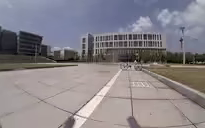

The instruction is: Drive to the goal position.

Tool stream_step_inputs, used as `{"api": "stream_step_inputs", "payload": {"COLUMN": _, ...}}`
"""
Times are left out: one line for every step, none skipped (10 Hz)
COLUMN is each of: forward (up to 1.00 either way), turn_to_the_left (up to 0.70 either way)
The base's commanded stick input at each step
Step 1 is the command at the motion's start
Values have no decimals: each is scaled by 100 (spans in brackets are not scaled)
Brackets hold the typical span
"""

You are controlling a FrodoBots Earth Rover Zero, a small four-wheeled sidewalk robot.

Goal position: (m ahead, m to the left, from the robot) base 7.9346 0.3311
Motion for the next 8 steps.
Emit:
{"api": "stream_step_inputs", "payload": {"forward": 70, "turn_to_the_left": 0}}
{"api": "stream_step_inputs", "payload": {"forward": 70, "turn_to_the_left": 0}}
{"api": "stream_step_inputs", "payload": {"forward": 70, "turn_to_the_left": 0}}
{"api": "stream_step_inputs", "payload": {"forward": 70, "turn_to_the_left": 0}}
{"api": "stream_step_inputs", "payload": {"forward": 70, "turn_to_the_left": 0}}
{"api": "stream_step_inputs", "payload": {"forward": 70, "turn_to_the_left": 0}}
{"api": "stream_step_inputs", "payload": {"forward": 70, "turn_to_the_left": 0}}
{"api": "stream_step_inputs", "payload": {"forward": 70, "turn_to_the_left": 0}}
